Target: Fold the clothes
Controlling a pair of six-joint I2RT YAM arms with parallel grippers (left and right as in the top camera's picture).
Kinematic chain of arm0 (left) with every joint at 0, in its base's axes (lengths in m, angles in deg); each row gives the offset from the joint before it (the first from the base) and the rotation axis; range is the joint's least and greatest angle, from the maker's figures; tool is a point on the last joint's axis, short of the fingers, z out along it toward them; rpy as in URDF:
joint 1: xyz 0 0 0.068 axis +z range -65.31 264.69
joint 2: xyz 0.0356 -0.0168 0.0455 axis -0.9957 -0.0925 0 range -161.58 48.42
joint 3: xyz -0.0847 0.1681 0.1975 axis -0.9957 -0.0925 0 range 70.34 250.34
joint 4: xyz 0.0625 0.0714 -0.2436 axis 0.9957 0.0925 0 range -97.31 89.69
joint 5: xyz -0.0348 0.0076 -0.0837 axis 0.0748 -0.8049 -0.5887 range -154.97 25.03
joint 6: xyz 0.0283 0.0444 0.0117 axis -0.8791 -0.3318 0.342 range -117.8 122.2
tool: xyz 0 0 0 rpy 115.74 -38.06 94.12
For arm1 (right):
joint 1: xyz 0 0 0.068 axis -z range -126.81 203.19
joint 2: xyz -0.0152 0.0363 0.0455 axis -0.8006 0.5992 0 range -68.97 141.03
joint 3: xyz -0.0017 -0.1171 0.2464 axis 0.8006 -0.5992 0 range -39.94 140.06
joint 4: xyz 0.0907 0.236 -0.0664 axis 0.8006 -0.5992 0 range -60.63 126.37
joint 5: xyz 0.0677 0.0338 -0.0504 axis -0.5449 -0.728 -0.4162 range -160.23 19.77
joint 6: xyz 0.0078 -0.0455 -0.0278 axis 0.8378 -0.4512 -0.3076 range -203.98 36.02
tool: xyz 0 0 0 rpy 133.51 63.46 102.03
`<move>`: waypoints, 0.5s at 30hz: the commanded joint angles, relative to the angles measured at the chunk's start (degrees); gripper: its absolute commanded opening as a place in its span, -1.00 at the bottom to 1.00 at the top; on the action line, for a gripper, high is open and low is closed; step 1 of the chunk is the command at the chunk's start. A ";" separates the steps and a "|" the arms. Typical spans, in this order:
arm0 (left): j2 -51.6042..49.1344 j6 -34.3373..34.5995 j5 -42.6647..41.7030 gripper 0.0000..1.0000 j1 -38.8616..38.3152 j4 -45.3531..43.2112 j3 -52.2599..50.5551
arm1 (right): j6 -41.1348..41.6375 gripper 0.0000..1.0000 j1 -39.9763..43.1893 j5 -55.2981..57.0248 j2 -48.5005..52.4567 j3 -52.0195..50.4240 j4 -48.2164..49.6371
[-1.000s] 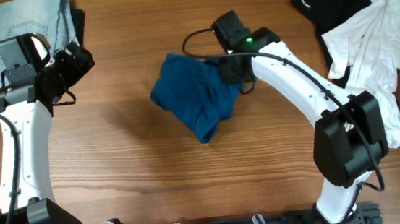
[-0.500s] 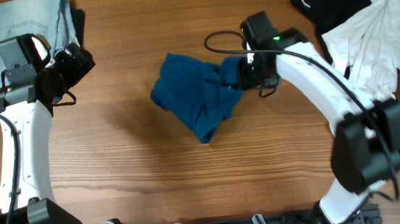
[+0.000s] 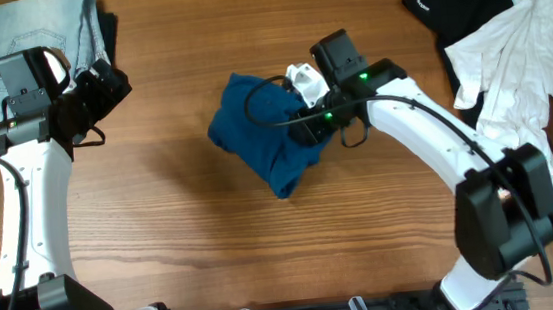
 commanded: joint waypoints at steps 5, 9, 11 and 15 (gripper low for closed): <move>-0.26 -1.36 0.57 1.00 0.11 -0.04 0.31 | -1.62 -0.40 -0.02 -0.96 1.40 -0.63 0.15; -0.26 -1.36 0.57 0.99 0.11 -0.04 0.31 | 4.42 -0.91 -0.02 -3.10 1.33 -0.63 -5.90; -0.26 -1.36 0.59 1.00 0.11 -0.02 0.31 | 10.71 -0.91 -0.02 -3.28 1.31 -0.63 -9.70; -0.26 -1.38 0.57 0.99 0.11 -0.02 0.31 | 28.89 -0.91 -0.02 3.21 1.31 -0.63 -18.32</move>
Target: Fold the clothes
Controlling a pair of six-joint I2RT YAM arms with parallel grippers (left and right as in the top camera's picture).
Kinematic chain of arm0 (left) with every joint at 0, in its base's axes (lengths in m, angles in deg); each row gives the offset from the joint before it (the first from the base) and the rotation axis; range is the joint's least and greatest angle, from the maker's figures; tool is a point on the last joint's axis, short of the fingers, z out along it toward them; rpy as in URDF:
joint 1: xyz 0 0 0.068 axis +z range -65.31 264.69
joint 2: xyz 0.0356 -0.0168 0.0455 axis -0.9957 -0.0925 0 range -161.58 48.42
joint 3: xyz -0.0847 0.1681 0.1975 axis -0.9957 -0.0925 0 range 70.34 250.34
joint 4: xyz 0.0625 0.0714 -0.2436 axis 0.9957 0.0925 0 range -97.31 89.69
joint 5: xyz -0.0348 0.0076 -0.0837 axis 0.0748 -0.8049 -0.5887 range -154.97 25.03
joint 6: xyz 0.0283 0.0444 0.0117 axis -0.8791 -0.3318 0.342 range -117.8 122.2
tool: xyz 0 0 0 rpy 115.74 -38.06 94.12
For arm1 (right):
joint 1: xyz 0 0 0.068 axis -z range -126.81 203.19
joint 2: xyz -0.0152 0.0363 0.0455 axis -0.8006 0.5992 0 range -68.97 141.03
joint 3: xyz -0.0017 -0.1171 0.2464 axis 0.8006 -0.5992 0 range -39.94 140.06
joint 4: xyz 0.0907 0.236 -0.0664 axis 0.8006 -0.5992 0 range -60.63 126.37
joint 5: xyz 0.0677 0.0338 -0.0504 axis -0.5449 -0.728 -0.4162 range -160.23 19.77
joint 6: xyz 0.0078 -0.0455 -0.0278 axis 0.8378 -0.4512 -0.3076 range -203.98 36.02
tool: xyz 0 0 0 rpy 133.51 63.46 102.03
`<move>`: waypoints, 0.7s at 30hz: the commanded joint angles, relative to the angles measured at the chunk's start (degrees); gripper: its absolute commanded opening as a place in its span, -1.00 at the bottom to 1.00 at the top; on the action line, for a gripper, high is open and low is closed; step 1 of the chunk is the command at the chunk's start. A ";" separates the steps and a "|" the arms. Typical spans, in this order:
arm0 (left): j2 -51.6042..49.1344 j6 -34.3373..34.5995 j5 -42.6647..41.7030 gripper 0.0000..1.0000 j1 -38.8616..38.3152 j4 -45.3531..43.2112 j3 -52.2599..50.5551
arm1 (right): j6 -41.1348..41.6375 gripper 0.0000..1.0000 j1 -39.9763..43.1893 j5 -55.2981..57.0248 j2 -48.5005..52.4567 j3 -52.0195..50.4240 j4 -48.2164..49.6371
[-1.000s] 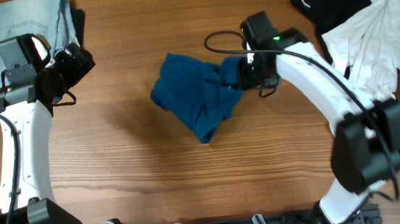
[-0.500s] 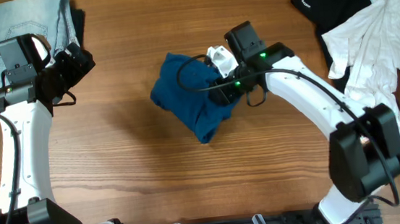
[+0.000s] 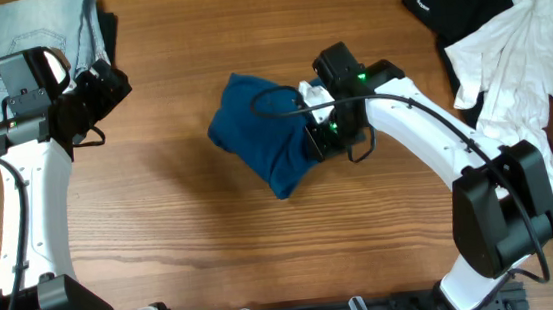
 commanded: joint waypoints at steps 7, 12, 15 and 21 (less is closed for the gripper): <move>-0.26 -1.38 0.55 0.99 0.11 0.26 0.31 | 22.32 -0.70 0.13 4.72 -1.01 -0.37 -5.14; -0.94 -6.36 -4.66 1.00 -2.27 0.39 0.31 | 21.51 0.25 5.92 8.87 -12.02 1.05 5.49; -4.07 -10.91 -8.33 1.00 -8.52 -0.46 0.31 | 17.97 0.89 14.27 9.09 -16.98 1.99 8.96; -13.35 -25.64 -8.57 0.99 -24.39 -3.74 0.31 | 14.53 0.99 23.45 9.03 -17.35 1.95 8.13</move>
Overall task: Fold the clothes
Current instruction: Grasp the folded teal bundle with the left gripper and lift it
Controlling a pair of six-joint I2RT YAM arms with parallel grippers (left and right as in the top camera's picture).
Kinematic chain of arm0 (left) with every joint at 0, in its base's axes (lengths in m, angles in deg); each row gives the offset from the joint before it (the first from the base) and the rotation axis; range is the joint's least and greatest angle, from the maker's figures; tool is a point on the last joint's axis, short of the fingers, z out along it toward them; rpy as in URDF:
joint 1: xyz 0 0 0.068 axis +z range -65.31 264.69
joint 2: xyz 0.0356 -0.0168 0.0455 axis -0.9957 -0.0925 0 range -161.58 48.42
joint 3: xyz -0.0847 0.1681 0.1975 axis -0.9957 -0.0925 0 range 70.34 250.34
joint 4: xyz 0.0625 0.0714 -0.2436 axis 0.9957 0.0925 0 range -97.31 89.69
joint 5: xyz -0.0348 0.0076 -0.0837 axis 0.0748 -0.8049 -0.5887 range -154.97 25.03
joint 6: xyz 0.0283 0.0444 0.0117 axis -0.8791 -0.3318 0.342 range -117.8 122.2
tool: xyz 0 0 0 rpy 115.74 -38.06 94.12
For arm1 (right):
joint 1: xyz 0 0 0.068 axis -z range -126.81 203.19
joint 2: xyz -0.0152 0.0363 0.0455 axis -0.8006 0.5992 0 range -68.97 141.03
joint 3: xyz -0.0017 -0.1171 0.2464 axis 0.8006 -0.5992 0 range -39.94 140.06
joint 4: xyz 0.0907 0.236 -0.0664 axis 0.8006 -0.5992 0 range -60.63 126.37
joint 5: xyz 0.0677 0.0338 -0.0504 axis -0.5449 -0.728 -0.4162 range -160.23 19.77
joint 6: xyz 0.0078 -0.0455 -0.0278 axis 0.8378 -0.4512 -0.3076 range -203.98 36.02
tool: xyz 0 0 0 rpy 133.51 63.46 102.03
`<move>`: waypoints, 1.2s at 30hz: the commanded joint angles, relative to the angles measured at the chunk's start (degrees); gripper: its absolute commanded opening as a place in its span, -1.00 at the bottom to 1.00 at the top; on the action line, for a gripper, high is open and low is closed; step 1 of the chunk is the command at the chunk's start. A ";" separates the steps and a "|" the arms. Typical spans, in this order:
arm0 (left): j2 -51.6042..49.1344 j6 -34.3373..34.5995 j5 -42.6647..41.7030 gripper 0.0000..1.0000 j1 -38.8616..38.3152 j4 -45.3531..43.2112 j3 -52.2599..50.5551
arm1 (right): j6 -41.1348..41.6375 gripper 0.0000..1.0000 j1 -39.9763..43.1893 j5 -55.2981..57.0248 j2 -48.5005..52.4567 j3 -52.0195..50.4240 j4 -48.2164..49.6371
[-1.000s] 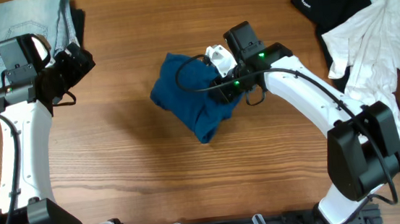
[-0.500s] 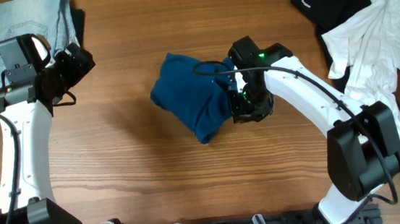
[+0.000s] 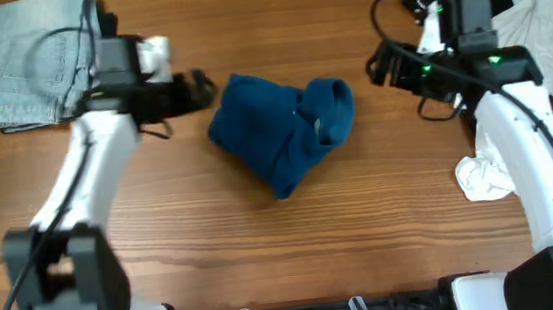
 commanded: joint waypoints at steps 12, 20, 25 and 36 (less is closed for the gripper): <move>-14.08 -16.24 9.70 0.99 -15.28 5.53 0.15 | -3.74 0.99 3.13 2.69 2.19 0.17 -0.26; -25.18 -18.21 38.07 1.00 -13.22 -8.17 0.15 | -3.74 0.99 3.13 2.71 4.59 0.17 0.44; -25.22 -29.49 43.76 1.00 -6.62 -20.26 0.15 | -3.78 0.99 3.13 2.71 5.07 0.17 1.05; -16.13 -20.24 38.64 1.00 -0.44 -26.56 0.59 | -4.37 0.99 3.13 2.69 5.18 0.17 1.22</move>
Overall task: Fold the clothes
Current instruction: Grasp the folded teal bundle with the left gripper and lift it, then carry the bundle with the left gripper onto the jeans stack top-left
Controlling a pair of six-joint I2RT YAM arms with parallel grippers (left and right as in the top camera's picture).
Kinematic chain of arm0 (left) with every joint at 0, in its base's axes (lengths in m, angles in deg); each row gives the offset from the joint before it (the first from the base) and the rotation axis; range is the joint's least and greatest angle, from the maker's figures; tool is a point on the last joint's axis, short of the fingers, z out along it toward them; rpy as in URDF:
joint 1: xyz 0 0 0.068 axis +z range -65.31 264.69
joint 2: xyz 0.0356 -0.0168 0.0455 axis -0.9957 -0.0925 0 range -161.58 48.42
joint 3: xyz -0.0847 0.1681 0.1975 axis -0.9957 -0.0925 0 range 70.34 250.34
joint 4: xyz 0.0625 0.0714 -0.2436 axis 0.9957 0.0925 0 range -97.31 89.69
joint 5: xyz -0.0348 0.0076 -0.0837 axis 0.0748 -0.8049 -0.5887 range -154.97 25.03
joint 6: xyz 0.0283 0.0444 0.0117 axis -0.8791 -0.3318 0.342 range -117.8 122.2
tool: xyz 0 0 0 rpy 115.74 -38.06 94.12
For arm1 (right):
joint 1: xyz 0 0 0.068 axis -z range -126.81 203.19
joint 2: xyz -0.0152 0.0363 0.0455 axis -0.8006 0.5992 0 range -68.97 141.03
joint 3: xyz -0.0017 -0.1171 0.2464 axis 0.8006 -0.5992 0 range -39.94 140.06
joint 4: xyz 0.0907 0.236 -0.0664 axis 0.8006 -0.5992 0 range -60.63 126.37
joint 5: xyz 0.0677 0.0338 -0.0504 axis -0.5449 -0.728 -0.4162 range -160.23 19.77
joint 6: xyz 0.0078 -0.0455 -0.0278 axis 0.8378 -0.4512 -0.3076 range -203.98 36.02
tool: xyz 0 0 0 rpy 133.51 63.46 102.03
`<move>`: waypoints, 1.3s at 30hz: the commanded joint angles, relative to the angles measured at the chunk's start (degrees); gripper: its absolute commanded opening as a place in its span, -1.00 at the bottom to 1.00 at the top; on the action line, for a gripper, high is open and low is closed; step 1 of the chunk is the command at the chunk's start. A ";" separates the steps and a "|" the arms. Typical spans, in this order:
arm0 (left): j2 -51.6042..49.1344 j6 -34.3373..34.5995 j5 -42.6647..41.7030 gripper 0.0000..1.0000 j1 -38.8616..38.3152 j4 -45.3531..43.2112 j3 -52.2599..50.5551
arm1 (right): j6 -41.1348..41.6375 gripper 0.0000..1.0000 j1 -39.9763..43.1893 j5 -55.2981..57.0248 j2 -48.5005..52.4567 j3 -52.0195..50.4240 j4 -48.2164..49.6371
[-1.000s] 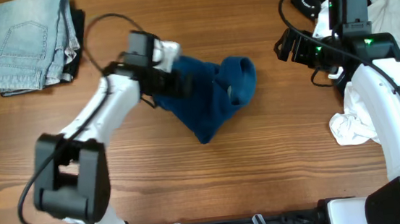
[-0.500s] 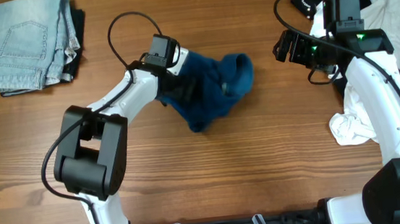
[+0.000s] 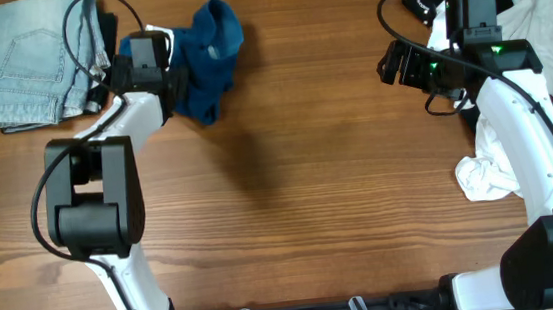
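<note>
The blue garment (image 3: 208, 42) lies bunched at the far left of the table, right beside the folded jeans (image 3: 32, 58). My left gripper (image 3: 178, 85) is pressed into the garment's lower left edge and looks shut on it. My right gripper (image 3: 389, 65) hangs at the far right, empty, with its fingers apart, and points toward the middle of the table. It is next to the black garment and the white shirt (image 3: 537, 37).
A dark cloth (image 3: 105, 29) shows from under the jeans at the back left. A crumpled white cloth (image 3: 484, 177) lies by the right arm. The wooden table (image 3: 290, 194) stretches between the two arms.
The blue garment has gone from the table's middle to the far left beside the jeans, with my left gripper now on it. The right arm has hardly shifted.
At first my right gripper worked on the blue garment in the middle while the left arm waited by the jeans. Then the right arm was back at the right pile and the left gripper was at the garment's left edge. Now the garment sits beside the jeans.
</note>
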 commanded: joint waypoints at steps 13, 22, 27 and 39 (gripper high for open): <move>12.48 30.99 -24.98 0.81 -7.30 5.95 5.53 | -1.01 0.99 0.02 -0.35 0.87 0.17 -0.24; -15.30 27.54 -18.53 0.99 -11.06 35.71 48.76 | -1.31 0.99 0.02 -1.44 0.87 0.17 -2.14; -17.57 24.20 -10.71 0.99 -11.08 41.92 49.31 | -1.22 0.99 0.02 -1.46 0.85 0.17 -1.09; -22.86 19.71 -9.18 0.96 -13.79 46.27 49.29 | -1.25 0.99 0.02 -1.46 0.87 0.17 -0.24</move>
